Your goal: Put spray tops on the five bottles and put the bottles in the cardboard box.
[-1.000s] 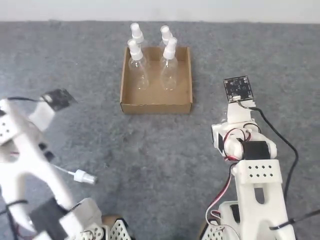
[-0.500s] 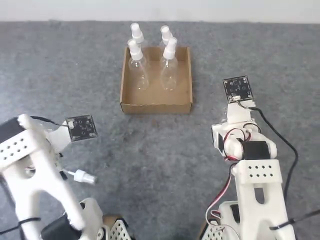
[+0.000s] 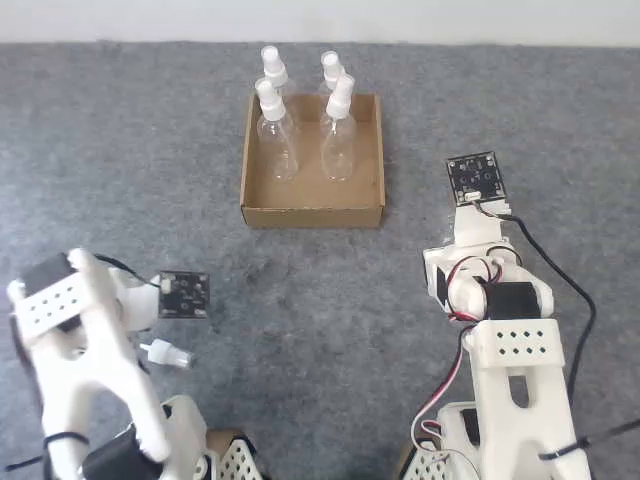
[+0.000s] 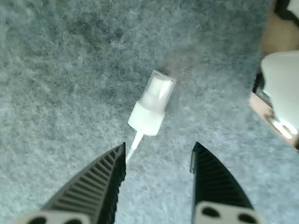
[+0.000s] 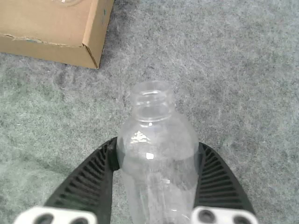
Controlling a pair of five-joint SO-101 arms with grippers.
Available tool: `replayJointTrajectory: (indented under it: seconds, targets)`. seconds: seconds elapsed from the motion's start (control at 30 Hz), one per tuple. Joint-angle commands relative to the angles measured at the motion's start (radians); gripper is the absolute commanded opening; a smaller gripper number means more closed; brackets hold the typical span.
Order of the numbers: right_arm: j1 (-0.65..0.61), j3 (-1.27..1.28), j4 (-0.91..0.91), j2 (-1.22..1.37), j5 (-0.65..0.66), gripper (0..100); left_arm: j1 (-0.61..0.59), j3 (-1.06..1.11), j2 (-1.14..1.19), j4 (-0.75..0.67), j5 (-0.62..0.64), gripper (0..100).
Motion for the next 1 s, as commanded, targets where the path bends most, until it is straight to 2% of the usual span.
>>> replayJointTrajectory:
  seconds: [0.0, 0.13, 0.43, 0.63, 0.77, 0.97]
  targets:
    - [0.013, 0.003, -0.042, -0.022, 0.014, 12.2, 0.043, 0.058, -0.043, -0.094, -0.014, 21]
    - [0.013, 0.040, -0.107, -0.022, 0.025, 12.2, 0.084, 0.116, -0.037, -0.158, -0.012, 21]
    - [0.013, 0.043, -0.108, -0.022, 0.046, 12.2, 0.109, 0.268, -0.035, -0.359, -0.011, 20]
    - [0.013, 0.043, -0.108, -0.022, 0.048, 12.2, 0.103, 0.280, -0.044, -0.373, -0.009, 7]
    - [0.013, 0.043, -0.108, -0.022, 0.048, 12.2, 0.103, 0.280, -0.044, -0.371, -0.003, 3]
    - [0.013, 0.043, -0.108, -0.022, 0.044, 12.2, 0.109, 0.213, -0.046, -0.371, 0.207, 1]
